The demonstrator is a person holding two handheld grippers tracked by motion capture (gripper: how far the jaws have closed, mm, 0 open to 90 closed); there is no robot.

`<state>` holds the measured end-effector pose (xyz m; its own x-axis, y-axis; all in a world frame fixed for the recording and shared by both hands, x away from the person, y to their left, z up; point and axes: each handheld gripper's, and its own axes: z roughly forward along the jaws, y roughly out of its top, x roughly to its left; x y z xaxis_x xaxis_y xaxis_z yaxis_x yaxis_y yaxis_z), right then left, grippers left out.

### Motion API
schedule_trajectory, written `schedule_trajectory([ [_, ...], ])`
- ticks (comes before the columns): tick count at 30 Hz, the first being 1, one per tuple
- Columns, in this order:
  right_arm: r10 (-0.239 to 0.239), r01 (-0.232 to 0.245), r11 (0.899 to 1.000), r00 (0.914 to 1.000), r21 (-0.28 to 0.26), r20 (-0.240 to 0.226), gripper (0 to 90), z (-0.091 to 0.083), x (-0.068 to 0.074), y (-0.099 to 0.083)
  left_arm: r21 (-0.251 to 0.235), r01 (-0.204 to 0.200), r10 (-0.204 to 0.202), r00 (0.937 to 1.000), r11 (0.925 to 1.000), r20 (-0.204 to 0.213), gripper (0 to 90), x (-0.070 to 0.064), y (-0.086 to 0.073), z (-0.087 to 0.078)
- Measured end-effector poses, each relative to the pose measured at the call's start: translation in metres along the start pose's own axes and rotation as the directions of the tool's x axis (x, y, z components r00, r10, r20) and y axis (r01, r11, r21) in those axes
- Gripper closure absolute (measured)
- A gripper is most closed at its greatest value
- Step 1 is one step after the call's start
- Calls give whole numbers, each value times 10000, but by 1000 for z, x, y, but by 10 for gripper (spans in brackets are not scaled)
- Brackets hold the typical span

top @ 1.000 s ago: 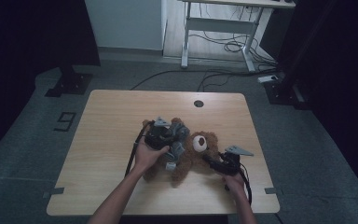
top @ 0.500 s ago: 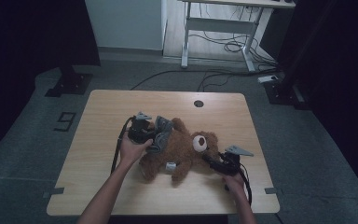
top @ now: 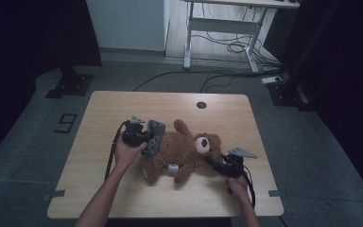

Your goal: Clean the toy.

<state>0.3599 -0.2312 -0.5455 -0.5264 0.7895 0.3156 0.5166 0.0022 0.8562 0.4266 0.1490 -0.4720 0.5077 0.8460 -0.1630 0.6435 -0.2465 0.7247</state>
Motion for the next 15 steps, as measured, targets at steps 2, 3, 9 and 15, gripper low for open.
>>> schedule_trajectory([
  [2, 0, 0, 10000, 10000, -1, 0, 436, 0, 0, 0, 91, 19, -18, 9999, 10000, -143, 799, 4, -3, -1],
  [3, -2, 2, 10000, 10000, 3, 0, 436, 0, 0, 0, 141, 21, -17, 9997, 9999, -255, 799, 6, -4, -1],
  [9, 2, -2, 10000, 10000, 12, 6, 436, 0, 0, 0, 402, 182, -157, 9980, 9990, -616, 800, 19, -13, -5],
  [15, 27, -27, 10000, 10000, 29, -1, 436, 0, 0, 0, 352, 490, -466, 9968, 9982, -654, 799, 32, -19, -15],
])
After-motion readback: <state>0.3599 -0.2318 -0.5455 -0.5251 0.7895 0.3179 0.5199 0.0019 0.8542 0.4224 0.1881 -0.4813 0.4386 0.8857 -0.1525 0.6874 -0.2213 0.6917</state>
